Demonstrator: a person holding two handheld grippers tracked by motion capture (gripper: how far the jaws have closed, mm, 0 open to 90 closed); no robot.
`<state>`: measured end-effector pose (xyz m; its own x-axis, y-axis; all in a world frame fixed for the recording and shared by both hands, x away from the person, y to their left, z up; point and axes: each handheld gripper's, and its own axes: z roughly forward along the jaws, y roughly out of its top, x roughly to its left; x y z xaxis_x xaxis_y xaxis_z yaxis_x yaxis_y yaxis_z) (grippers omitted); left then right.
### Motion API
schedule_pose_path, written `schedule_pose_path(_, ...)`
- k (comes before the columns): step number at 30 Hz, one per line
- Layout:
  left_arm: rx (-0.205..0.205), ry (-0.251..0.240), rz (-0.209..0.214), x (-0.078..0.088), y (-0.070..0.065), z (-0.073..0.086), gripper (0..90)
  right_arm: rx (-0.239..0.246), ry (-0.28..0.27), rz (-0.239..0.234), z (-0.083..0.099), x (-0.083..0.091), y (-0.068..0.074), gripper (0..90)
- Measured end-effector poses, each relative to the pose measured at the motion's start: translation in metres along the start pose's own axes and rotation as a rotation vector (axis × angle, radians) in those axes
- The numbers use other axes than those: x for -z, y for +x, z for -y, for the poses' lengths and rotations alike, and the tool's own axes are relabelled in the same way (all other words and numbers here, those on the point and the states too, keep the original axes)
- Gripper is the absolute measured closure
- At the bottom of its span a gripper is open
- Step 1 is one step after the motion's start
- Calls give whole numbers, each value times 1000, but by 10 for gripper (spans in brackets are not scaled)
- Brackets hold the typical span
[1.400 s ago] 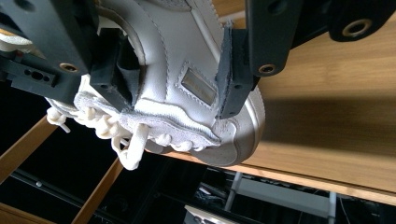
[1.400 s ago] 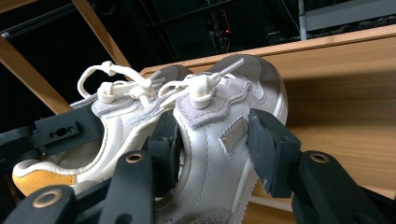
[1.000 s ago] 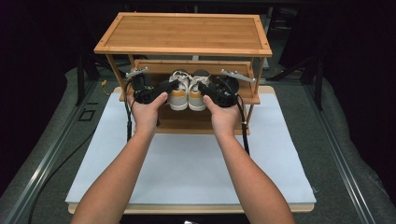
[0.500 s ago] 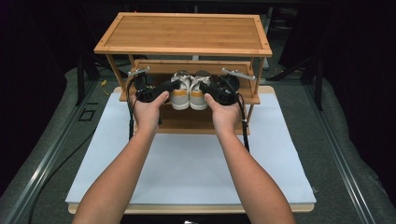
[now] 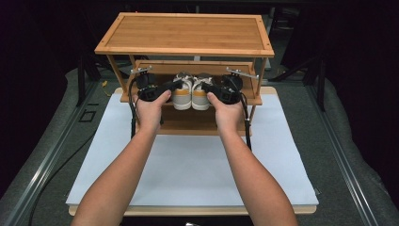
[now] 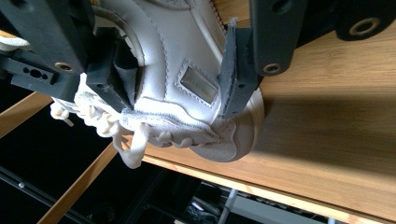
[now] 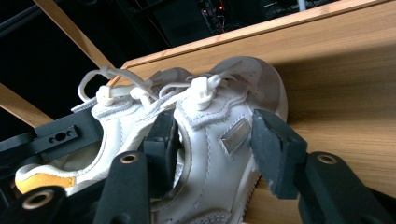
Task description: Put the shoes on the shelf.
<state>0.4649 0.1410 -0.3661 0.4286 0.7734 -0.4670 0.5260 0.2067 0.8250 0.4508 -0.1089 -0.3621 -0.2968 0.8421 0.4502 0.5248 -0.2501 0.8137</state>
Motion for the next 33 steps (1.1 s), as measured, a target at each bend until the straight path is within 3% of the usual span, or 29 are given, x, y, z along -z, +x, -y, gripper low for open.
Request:
schedule_pose_path(10, -1, 2, 13, 2, 1, -3, 480, 10, -20, -5, -4, 3, 3, 485)
schedule_pose_path(14, -9, -28, 16, 4, -5, -5, 435, 11, -34, -18, -7, 6, 4, 489)
schedule_pose_path(23, -45, -41, 19, 15, -14, -10, 487, 28, -53, -30, -7, 14, 8, 517)
schedule_pose_path(26, -84, -36, 1, 20, -18, -10, 499, 36, -56, -30, -8, 20, 8, 531)
schedule_pose_path(33, -91, -42, 7, 35, -20, -11, 537, 60, -62, -24, -9, 33, 9, 578)
